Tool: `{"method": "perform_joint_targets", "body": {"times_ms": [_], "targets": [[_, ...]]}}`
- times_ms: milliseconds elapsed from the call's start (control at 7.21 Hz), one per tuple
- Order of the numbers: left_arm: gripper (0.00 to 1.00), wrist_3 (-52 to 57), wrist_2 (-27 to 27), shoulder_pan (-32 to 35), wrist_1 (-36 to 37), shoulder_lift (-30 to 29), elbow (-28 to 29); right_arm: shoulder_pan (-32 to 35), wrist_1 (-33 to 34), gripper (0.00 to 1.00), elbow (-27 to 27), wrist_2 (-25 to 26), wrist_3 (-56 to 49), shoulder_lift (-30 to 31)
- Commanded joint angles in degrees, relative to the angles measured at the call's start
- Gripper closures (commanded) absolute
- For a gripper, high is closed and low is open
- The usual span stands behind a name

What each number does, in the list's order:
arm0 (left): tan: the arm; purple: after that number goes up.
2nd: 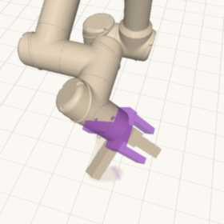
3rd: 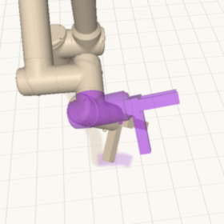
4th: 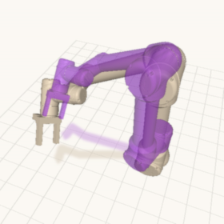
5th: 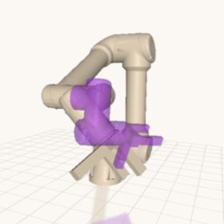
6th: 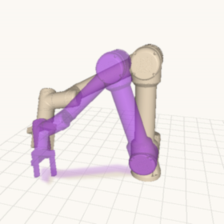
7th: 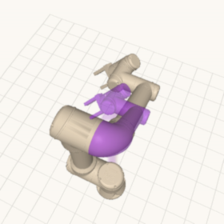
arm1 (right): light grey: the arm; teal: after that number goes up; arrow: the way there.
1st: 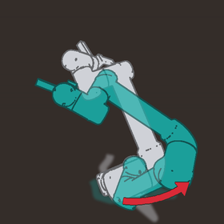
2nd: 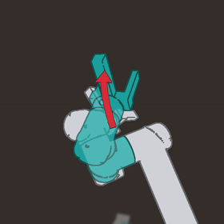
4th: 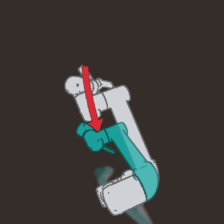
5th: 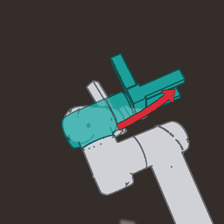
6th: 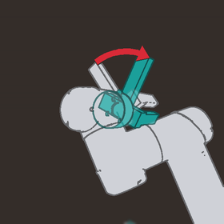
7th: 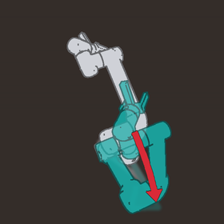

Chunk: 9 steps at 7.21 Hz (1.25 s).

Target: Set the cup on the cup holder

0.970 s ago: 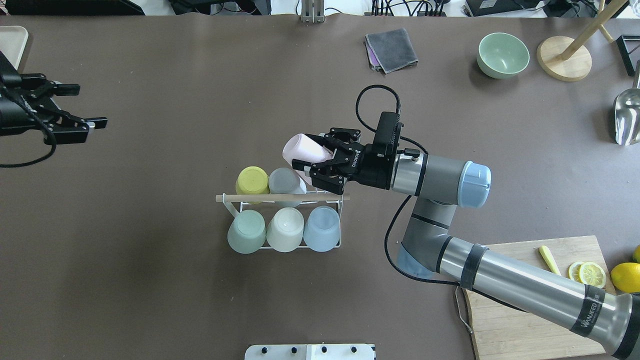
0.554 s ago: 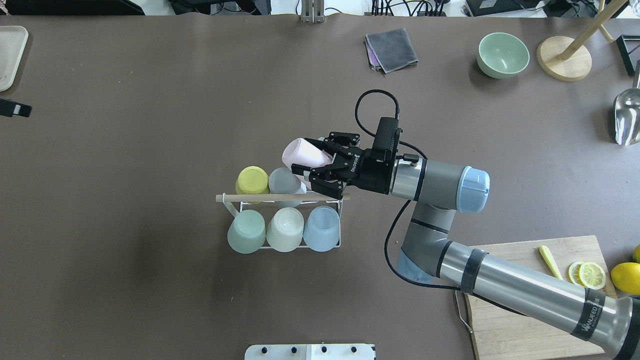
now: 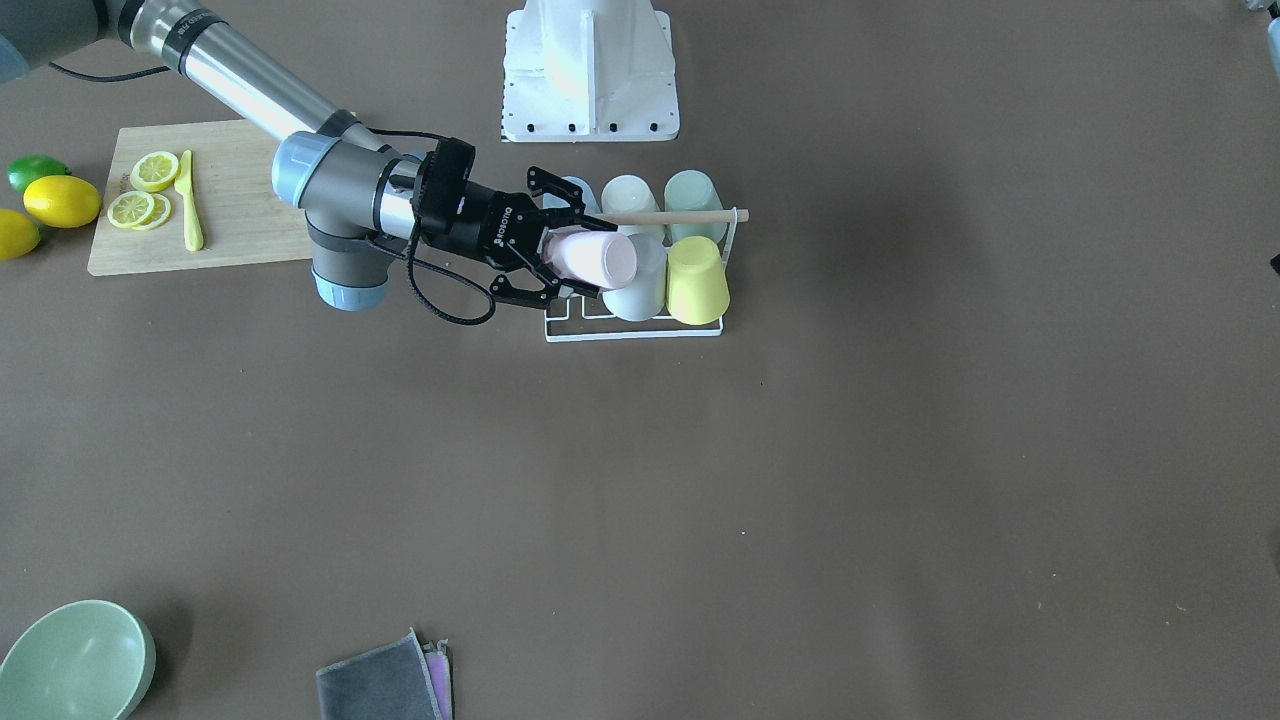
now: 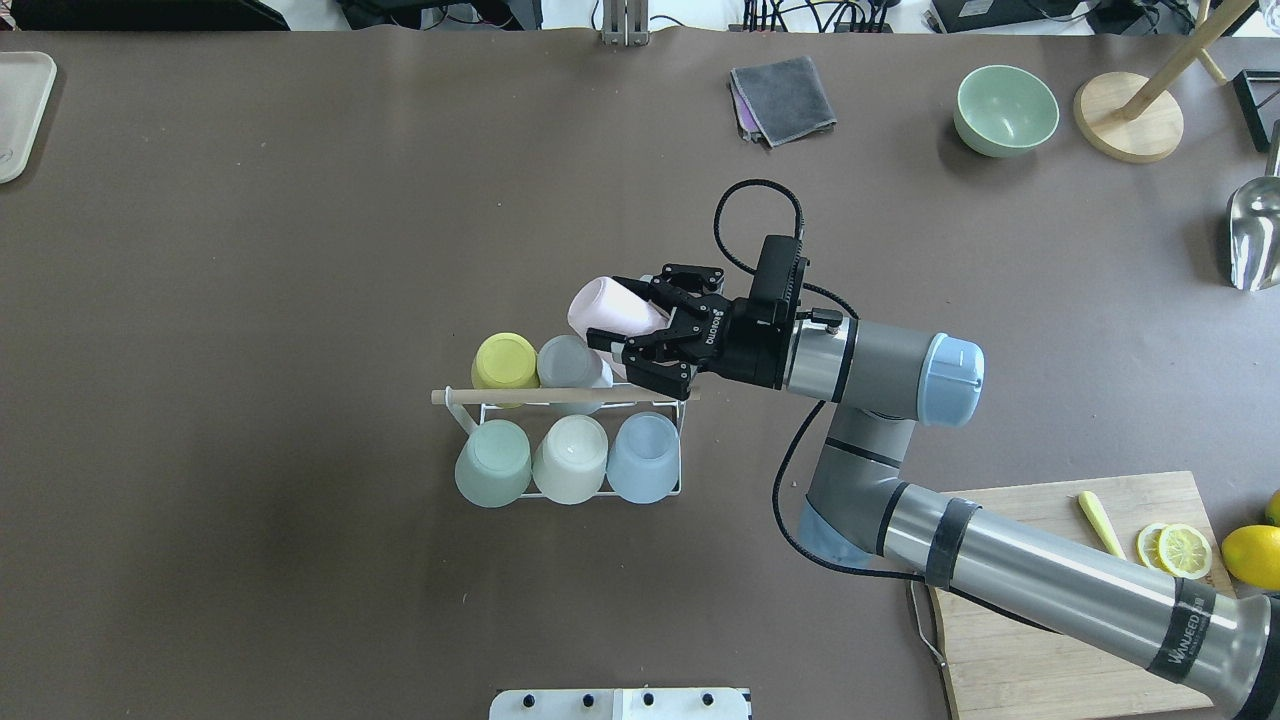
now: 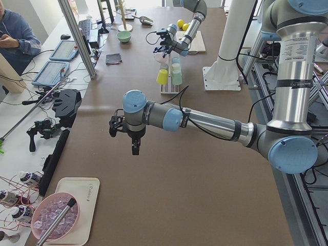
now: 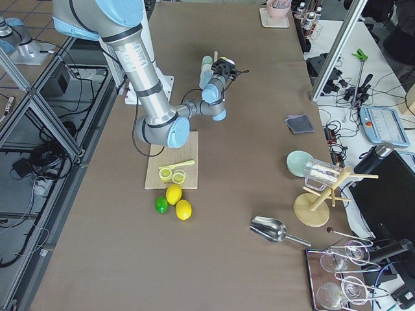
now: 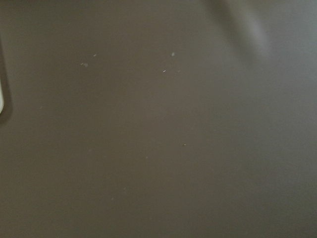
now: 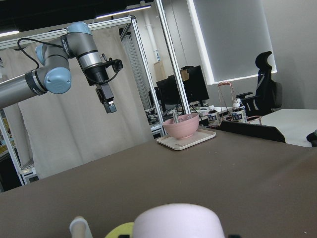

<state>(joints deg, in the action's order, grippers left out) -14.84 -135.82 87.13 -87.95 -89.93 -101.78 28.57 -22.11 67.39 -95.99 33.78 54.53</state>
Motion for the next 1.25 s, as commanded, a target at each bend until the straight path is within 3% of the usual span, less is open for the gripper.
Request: {"method": "perform_joint_targets", "body": {"times_ms": [0, 416, 554, 1109], "targets": [[0.03, 10.4, 1.6, 4.3, 6.0, 1.3, 3.8, 0.1, -1.3, 1.0, 0.1, -0.1, 0.1, 0.5], [0.03, 10.6, 1.5, 4.5, 5.7, 1.3, 5.5, 0.1, -1.4, 1.0, 0.1, 0.2, 0.2, 1.0], [0.03, 10.7, 1.5, 4.5, 5.7, 1.3, 5.6, 0.0, -1.4, 0.01, 0.1, 1.2, 0.1, 1.4], [0.03, 10.5, 1.7, 5.1, 5.9, 1.7, 3.7, 0.6, -2.8, 0.0, 2.5, 1.2, 0.3, 3.0]]}}
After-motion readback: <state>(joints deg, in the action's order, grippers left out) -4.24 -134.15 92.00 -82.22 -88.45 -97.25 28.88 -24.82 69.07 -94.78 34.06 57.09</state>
